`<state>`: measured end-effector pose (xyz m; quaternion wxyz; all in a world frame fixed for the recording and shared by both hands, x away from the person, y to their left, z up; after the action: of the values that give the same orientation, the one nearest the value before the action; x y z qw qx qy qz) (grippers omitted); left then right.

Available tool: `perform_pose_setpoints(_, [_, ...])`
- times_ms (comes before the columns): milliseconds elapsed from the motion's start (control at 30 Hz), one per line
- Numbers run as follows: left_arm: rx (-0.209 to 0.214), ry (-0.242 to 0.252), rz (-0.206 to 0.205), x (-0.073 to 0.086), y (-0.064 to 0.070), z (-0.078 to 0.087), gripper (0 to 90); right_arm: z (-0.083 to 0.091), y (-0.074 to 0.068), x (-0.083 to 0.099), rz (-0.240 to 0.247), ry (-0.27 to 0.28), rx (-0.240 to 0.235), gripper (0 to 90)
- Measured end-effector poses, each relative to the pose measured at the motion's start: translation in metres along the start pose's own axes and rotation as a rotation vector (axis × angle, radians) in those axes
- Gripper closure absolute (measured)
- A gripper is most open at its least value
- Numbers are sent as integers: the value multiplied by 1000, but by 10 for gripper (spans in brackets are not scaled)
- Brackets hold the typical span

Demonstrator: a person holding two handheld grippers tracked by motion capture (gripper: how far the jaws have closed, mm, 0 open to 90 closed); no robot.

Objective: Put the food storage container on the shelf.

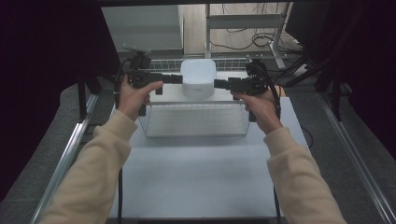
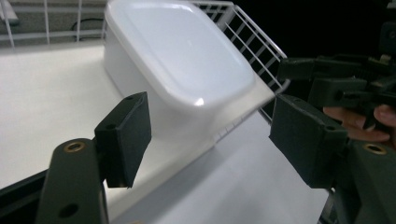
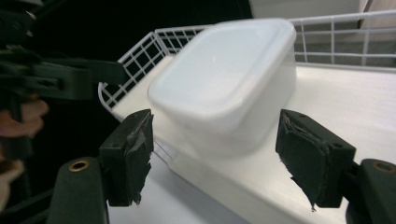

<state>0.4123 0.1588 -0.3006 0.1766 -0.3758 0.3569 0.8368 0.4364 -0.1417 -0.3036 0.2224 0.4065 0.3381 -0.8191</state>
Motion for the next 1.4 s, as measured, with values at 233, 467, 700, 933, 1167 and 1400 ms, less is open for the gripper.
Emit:
perform_pose_setpoints(233, [6, -23, -121, 51, 27, 30, 274, 33, -18, 46, 106, 9, 25, 266])
perform_pose_setpoints(467, [-5, 7, -169, 98, 31, 47, 268, 50, -33, 88, 201, 29, 33, 266])
perform_pose_setpoints(700, [-41, 24, -131, 139, 12, 53, 264, 61, -32, 123, 253, 36, 38, 266])
perform_pose_setpoints(933, [-94, 23, -116, 176, 2, 50, 259, 64, -26, 156, 286, 12, 63, 265])
perform_pose_setpoints(1167, [-141, -70, -137, 210, -9, 21, 262, 57, -8, 191, 291, -46, 106, 265])
perform_pose_setpoints(1400, [-192, -143, -154, 231, -16, -1, 270, 54, 18, 226, 261, -106, 144, 262])
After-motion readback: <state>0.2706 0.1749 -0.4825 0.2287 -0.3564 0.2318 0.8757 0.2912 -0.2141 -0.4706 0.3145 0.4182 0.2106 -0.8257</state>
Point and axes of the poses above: each handheld gripper's, and its own axes: z roughly backward along the jaws, x roughly out of its underside, y roughly to its right, the point moved 2 cm from there along -z, roughly forward along the jaws
